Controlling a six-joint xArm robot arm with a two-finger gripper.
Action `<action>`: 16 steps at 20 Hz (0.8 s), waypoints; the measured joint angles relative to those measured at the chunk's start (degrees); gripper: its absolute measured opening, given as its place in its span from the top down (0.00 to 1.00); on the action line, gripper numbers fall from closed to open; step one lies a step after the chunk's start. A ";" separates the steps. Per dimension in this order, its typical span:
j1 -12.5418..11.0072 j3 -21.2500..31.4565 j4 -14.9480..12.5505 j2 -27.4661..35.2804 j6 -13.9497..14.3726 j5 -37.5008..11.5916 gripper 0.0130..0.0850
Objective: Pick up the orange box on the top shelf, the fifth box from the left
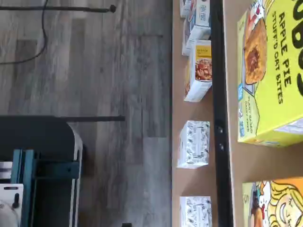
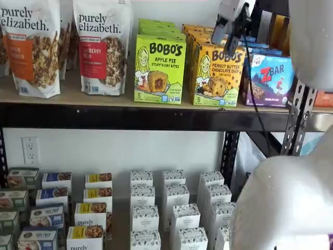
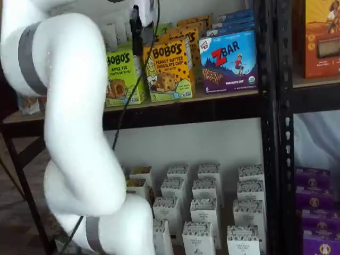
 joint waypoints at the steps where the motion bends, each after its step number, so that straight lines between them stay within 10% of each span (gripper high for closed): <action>1: -0.05 0.68 0.33 -0.48 -0.01 -0.99 0.00; 16: -0.04 4.99 1.46 -3.09 -0.21 -11.50 0.00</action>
